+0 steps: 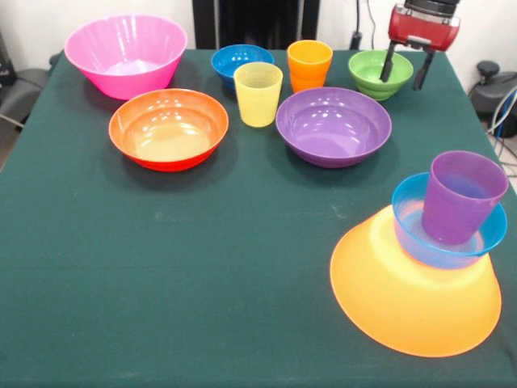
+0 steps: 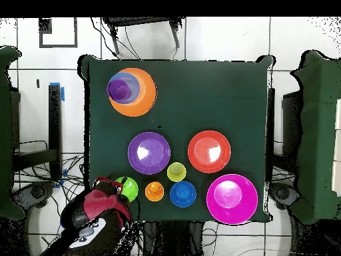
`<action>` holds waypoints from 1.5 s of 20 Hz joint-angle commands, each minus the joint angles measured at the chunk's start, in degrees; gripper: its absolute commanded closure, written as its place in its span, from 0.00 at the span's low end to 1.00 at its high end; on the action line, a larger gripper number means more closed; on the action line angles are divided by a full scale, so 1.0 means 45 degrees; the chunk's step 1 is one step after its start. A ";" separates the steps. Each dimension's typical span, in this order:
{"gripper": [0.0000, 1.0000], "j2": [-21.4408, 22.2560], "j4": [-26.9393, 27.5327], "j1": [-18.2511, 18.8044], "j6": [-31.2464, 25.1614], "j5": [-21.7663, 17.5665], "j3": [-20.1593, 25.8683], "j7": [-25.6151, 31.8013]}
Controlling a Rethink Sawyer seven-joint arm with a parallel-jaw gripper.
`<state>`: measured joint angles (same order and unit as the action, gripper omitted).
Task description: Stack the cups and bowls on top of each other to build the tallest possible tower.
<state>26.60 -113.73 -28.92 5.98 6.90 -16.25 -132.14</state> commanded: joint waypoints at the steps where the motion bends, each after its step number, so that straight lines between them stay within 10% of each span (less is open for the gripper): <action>1: 0.00 -0.0494 0.0555 -0.0126 -0.1802 0.0914 0.0337 -0.1671; 30: 0.00 -0.0480 -0.0106 0.1132 -0.1103 0.0700 0.2146 -0.1866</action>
<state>26.24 -113.72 -26.24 5.67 8.38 -15.67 -132.14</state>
